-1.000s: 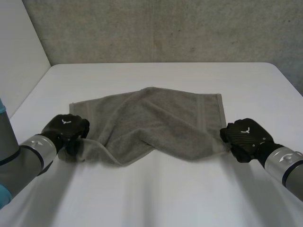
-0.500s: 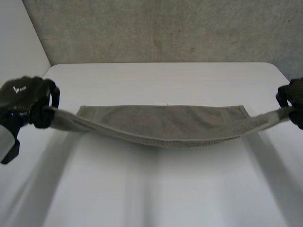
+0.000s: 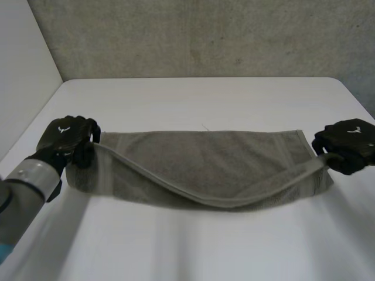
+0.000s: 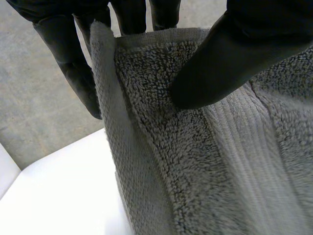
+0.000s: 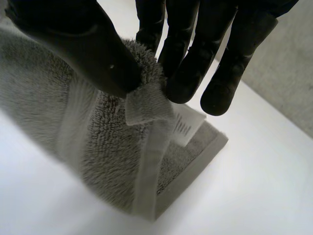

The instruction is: Fold the towel.

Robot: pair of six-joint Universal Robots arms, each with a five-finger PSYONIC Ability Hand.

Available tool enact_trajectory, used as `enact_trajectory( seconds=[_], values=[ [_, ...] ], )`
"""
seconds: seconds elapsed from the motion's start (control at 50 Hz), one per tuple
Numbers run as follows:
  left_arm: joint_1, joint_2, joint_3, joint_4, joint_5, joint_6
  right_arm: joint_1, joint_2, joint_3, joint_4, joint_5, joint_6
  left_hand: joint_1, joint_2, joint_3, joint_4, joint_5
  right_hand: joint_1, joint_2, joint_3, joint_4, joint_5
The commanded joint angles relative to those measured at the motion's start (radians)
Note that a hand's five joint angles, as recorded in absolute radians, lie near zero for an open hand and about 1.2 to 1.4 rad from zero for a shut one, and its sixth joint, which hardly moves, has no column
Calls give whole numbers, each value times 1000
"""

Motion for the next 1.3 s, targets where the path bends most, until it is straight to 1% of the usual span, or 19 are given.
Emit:
enact_trajectory(
  seconds=[0.02, 0.1, 0.26, 0.42, 0.5, 0.54, 0.56, 0.62, 0.64, 0.66, 0.68, 0.7, 0.74, 0.76, 0.78, 0.9, 1.02, 1.12, 1.3],
  values=[
    [-34, -261, 229, 21, -94, 0, 149, 253, -224, -55, 215, 65, -47, -96, -149, -113, -257, 69, 83, 66, 62, 54],
    [-42, -363, 333, 21, -111, 3, 209, 382, -370, -74, 302, 145, -47, -96, -149, -113, -257, 69, 83, 66, 62, 54],
    [-85, -589, 613, 6, -148, 2, 270, 527, -559, -162, 394, 309, -47, -96, -149, -113, -257, 69, 83, 66, 62, 54],
    [-97, -712, 782, -14, -180, 6, 312, 629, -685, -279, 514, 318, -47, -96, -149, -113, -257, 69, 83, 66, 62, 54],
    [-99, -742, 816, -22, -180, 6, 320, 666, -721, -307, 531, 320, -47, -96, -149, -113, -257, 69, 83, 66, 62, 54],
    [-99, -752, 824, -23, -180, 6, 323, 680, -733, -310, 536, 321, -47, -96, -149, -113, -257, -48, -34, -50, -55, -62],
    [-100, -758, 825, -23, -180, 6, 326, 692, -744, -311, 540, 320, -47, -96, -149, -113, -257, -615, -600, -617, -621, -629],
    [-105, -762, 825, -23, -188, 5, 336, 707, -751, -311, 542, 323, -47, -96, -149, -113, -257, -632, -618, -634, -639, -646],
    [-105, -762, 825, -23, -188, 5, 338, 709, -751, -311, 548, 323, -47, -96, -149, -113, -257, -801, -786, -803, -807, -815],
    [-110, -760, 825, -23, -195, 3, 338, 709, -751, -311, 548, 323, -47, -96, -149, -113, -257, -802, -788, -804, -809, -817],
    [-111, -760, 825, -23, -206, 2, 338, 709, -750, -311, 559, 323, -331, -380, -433, -397, -541, -1052, -1038, -1054, -1059, -1067],
    [-111, -760, 825, -23, -206, 2, 338, 709, -750, -311, 559, 323, -334, -383, -436, -400, -544, -1055, -1041, -1057, -1062, -1069],
    [-111, -749, 819, -25, -233, 0, 340, 704, -741, -308, 591, 323, -1076, -1125, -1178, -1142, -1286, -1153, -1139, -1155, -1160, -1167],
    [-111, -749, 819, -25, -234, 0, 340, 704, -741, -308, 591, 323, -1080, -1129, -1182, -1146, -1290, -1153, -1139, -1155, -1160, -1167],
    [-114, -743, 814, -29, -250, 0, 343, 698, -729, -308, 605, 323, -1268, -1318, -1371, -1335, -1479, -1153, -1139, -1155, -1160, -1167],
    [-120, -618, 709, -60, -309, -6, 347, 577, -573, -308, 602, 317, -1262, -1311, -1364, -1328, -1472, -1153, -1139, -1155, -1160, -1167],
    [-114, -470, 570, -52, -309, -8, 332, 373, -355, -342, 592, 314, -1262, -1311, -1364, -1328, -1472, -1153, -1139, -1155, -1160, -1167],
    [-116, -312, 404, -49, -306, -37, 330, 292, -216, -344, 582, 300, -1262, -1311, -1364, -1328, -1472, -1153, -1139, -1155, -1160, -1167],
    [-122, -277, 270, -11, -306, -155, 294, 287, -76, -365, 513, 217, -1262, -1311, -1364, -1328, -1472, -1153, -1139, -1155, -1160, -1167]
  ],
)
